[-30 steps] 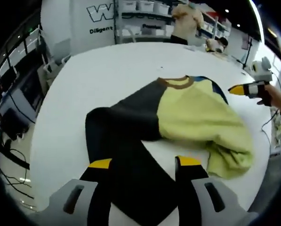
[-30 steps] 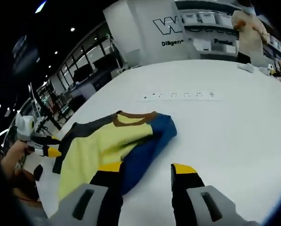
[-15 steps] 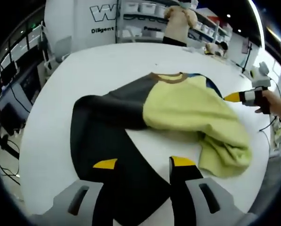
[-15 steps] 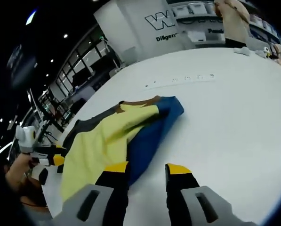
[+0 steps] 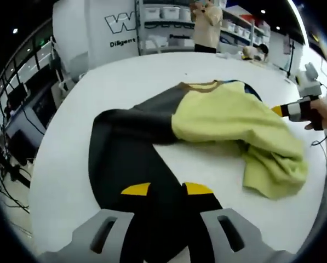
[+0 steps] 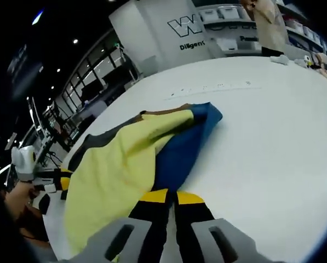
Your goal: Fold the garment on the visible template until the final outline fits inside the template.
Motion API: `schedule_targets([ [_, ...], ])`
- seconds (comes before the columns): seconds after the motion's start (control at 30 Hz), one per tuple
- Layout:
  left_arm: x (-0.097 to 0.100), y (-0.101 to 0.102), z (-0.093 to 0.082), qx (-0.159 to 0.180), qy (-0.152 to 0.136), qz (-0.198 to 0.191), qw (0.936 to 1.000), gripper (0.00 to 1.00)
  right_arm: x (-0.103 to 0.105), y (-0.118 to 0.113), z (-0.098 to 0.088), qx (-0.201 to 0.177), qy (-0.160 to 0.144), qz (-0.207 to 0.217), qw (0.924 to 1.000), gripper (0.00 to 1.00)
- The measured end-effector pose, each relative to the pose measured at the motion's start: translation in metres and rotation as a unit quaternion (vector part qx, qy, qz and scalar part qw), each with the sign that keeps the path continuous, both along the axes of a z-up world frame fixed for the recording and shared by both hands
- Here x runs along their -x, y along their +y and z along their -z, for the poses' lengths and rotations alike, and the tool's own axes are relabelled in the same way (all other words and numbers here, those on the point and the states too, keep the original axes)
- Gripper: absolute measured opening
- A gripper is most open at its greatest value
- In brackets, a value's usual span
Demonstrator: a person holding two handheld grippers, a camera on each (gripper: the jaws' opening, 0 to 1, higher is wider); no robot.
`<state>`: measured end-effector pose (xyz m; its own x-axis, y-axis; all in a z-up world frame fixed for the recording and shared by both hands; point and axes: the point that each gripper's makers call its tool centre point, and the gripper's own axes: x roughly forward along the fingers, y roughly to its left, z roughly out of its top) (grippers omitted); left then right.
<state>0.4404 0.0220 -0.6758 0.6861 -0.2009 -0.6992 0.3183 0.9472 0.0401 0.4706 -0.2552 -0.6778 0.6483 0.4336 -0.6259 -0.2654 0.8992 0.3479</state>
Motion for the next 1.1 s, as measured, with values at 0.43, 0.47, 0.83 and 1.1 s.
schedule_targets([
  [0.43, 0.005, 0.012, -0.009, 0.047, -0.014, -0.028, 0.9984, 0.00, 0.001, -0.014, -0.026, 0.035, -0.038, -0.021, 0.9984, 0.00],
  [0.47, 0.006, 0.017, -0.011, 0.040, -0.013, -0.029, 0.9987, 0.00, 0.000, -0.016, -0.029, 0.039, -0.045, -0.023, 0.9979, 0.00],
  [0.83, 0.015, 0.059, -0.019, -0.002, -0.002, -0.042, 0.9991, 0.00, -0.009, -0.028, -0.066, 0.083, -0.081, -0.065, 0.9911, 0.00],
  [1.1, 0.019, 0.085, -0.015, -0.054, 0.016, -0.048, 0.9973, 0.00, -0.009, -0.041, -0.073, 0.108, -0.065, -0.065, 0.9898, 0.00],
])
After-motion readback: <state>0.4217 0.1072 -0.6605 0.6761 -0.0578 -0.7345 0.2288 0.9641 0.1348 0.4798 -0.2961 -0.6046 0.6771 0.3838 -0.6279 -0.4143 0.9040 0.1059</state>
